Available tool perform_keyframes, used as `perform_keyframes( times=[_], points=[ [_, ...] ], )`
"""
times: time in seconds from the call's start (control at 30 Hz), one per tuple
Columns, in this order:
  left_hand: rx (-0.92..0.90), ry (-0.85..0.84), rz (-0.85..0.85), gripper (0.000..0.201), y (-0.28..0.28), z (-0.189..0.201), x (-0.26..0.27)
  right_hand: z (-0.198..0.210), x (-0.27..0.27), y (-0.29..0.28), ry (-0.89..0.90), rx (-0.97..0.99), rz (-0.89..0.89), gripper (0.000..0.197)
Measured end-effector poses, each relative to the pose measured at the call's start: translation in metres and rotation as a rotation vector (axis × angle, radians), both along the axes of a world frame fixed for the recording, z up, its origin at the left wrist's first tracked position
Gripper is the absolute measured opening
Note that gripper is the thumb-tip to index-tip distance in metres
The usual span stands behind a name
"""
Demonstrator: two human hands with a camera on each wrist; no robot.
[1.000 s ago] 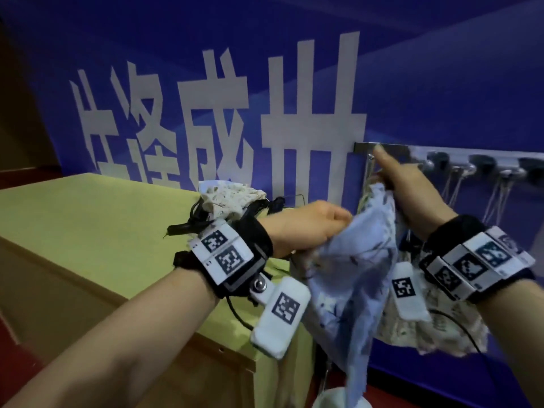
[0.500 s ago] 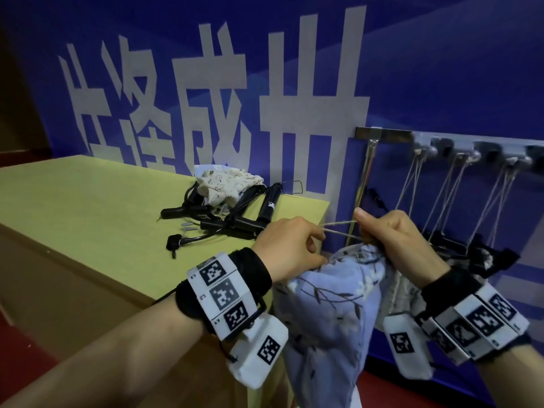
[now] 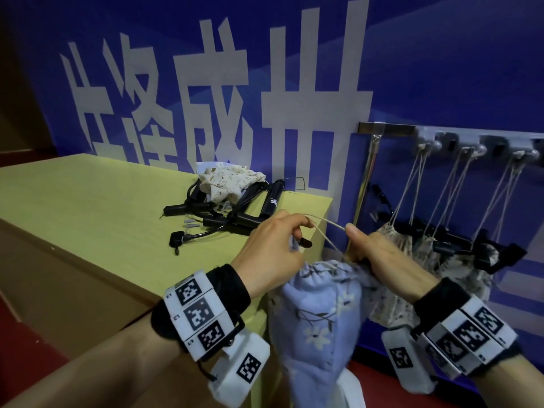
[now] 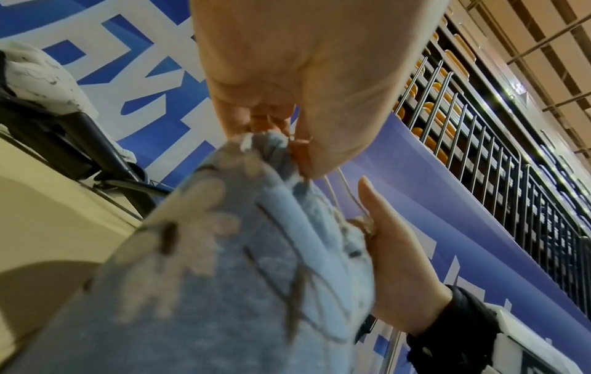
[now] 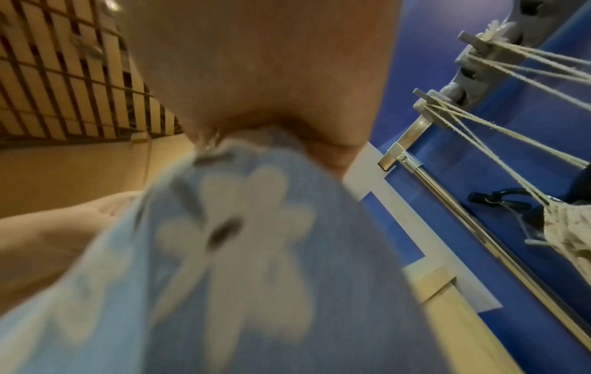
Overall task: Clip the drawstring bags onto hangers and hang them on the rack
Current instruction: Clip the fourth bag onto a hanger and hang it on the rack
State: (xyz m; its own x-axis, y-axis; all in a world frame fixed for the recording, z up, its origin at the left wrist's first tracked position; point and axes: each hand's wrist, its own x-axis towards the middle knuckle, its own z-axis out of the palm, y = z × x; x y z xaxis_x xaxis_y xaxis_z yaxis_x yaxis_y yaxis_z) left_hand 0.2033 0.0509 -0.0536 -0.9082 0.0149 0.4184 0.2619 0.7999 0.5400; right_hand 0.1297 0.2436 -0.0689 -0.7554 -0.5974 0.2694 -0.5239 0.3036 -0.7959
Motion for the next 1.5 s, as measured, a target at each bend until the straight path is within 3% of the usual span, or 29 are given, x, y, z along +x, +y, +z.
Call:
perform_keyframes(
  times=[0.07,0.13,0.2,0.27,0.3,0.33,0.4,0.47,0.6,0.67,0.73,0.8,0.87,0.97,1.07,1.23,1.33,1.5],
  points=[
    [0.010,0.014,-0.012,0.057,0.000,-0.002,0.000,-0.006,-0.004,-0.003,-0.096,0.209,0.005,0.068],
    [0.002,0.023,-0.025,0.060,0.000,-0.004,0.000,-0.012,-0.008,-0.005,-0.151,0.424,-0.010,0.046],
    [-0.056,0.027,-0.038,0.061,0.000,-0.006,0.001,-0.015,-0.006,-0.007,-0.225,0.574,0.054,0.038],
    [-0.139,0.031,-0.051,0.061,-0.002,-0.010,0.002,-0.019,-0.005,-0.005,-0.350,0.580,0.122,0.027],
    [-0.168,0.029,-0.042,0.059,-0.003,-0.012,0.002,-0.020,-0.004,-0.004,-0.385,0.585,0.149,0.012],
    [-0.191,0.025,-0.011,0.054,-0.006,-0.012,0.003,-0.023,-0.005,-0.003,-0.378,0.609,0.168,0.021],
    [-0.252,0.024,0.093,0.041,-0.012,-0.012,0.004,-0.029,-0.011,-0.001,-0.285,0.670,0.139,0.068],
    [-0.264,0.018,0.155,0.036,-0.020,-0.013,0.002,-0.031,-0.021,0.000,-0.199,0.659,0.057,0.079],
    [-0.161,-0.081,0.216,0.037,-0.035,-0.018,-0.004,-0.029,-0.042,-0.001,-0.100,0.683,-0.049,0.019],
    [-0.157,-0.133,0.255,0.034,-0.044,-0.023,-0.007,-0.030,-0.050,-0.004,-0.122,0.555,-0.133,0.023],
    [-0.110,-0.184,0.271,0.032,-0.052,-0.027,-0.012,-0.031,-0.059,-0.012,-0.163,0.258,-0.290,0.026],
    [-0.023,-0.223,0.261,0.030,-0.060,-0.031,-0.018,-0.025,-0.061,-0.028,-0.037,0.031,-0.452,0.015],
    [0.057,-0.260,0.229,0.029,-0.064,-0.035,-0.022,-0.011,-0.054,-0.056,0.110,-0.054,-0.468,0.006],
    [0.095,-0.354,0.147,0.043,-0.065,-0.042,-0.026,0.005,-0.041,-0.100,0.221,0.069,-0.325,0.033],
    [0.199,-0.424,0.096,0.043,-0.070,-0.048,-0.032,0.005,-0.045,-0.137,0.231,0.454,-0.181,0.057],
    [0.381,-0.450,0.082,0.047,-0.085,-0.068,-0.049,-0.013,-0.067,-0.168,0.169,0.641,-0.198,0.046],
    [0.394,-0.449,0.081,0.046,-0.083,-0.069,-0.049,-0.026,-0.073,-0.170,0.213,0.750,-0.240,0.046],
    [0.385,-0.458,0.139,0.052,-0.075,-0.058,-0.038,-0.042,-0.081,-0.158,0.204,0.637,-0.269,0.044]
  ],
)
